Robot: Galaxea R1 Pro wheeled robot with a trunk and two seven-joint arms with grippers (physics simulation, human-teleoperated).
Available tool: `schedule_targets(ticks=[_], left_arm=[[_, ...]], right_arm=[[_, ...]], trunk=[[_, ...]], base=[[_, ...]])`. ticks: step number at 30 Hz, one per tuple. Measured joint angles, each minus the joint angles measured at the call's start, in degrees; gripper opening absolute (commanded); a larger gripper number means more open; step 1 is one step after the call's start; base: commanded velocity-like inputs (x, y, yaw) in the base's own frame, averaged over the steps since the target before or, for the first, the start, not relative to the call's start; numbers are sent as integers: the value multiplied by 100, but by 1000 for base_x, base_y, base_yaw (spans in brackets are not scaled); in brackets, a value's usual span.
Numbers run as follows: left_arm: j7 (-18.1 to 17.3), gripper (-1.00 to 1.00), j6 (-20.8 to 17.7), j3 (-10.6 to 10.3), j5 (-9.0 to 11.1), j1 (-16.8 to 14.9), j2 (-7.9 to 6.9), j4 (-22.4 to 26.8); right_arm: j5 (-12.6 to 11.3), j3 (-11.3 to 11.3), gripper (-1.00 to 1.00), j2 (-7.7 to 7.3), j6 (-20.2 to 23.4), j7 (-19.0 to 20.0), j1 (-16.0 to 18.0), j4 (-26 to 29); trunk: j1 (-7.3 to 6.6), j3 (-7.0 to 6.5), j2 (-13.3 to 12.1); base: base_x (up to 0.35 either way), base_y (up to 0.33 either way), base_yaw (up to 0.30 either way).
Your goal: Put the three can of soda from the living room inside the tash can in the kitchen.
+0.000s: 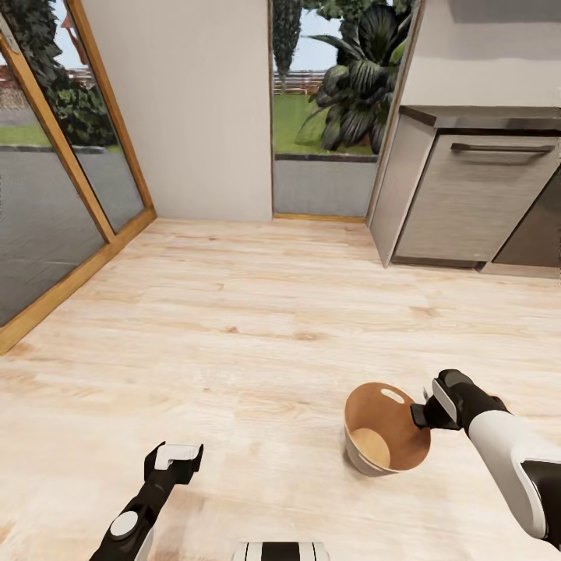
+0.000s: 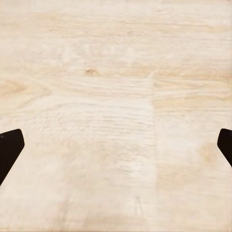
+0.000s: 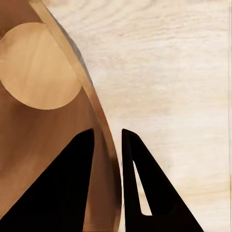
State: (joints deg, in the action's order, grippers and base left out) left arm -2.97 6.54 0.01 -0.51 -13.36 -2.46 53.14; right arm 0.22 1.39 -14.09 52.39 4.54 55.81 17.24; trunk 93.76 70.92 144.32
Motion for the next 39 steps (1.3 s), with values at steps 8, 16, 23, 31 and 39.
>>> schedule_targets(ticks=[8,16,23,31,39], left_arm=[[-1,100,-8,7,-2,0,0,-6],[-7,100,-186,16,6,0,-17,-269],[-3,100,-207,17,3,0,-13,-283],[-2,100,-580,11,8,0,-23,-279],[7,100,-682,8,9,-8,-34,-280]], right_arm=[[40,-2,-100,2,-1,-15,-1,0],[41,3,-100,37,-9,-24,-1,0],[83,-4,-100,62,-14,-28,-1,-3],[130,-10,-100,66,-30,150,-2,-11],[203,-29,-100,59,-157,716,-7,-29]], trunk=[[-20,-177,-11],[-41,-354,-21],[-59,-509,-31],[-80,-686,-41],[-100,-864,-52]], base=[[0,0,0],[0,0,0],[0,0,0],[0,0,0],[0,0,0]])
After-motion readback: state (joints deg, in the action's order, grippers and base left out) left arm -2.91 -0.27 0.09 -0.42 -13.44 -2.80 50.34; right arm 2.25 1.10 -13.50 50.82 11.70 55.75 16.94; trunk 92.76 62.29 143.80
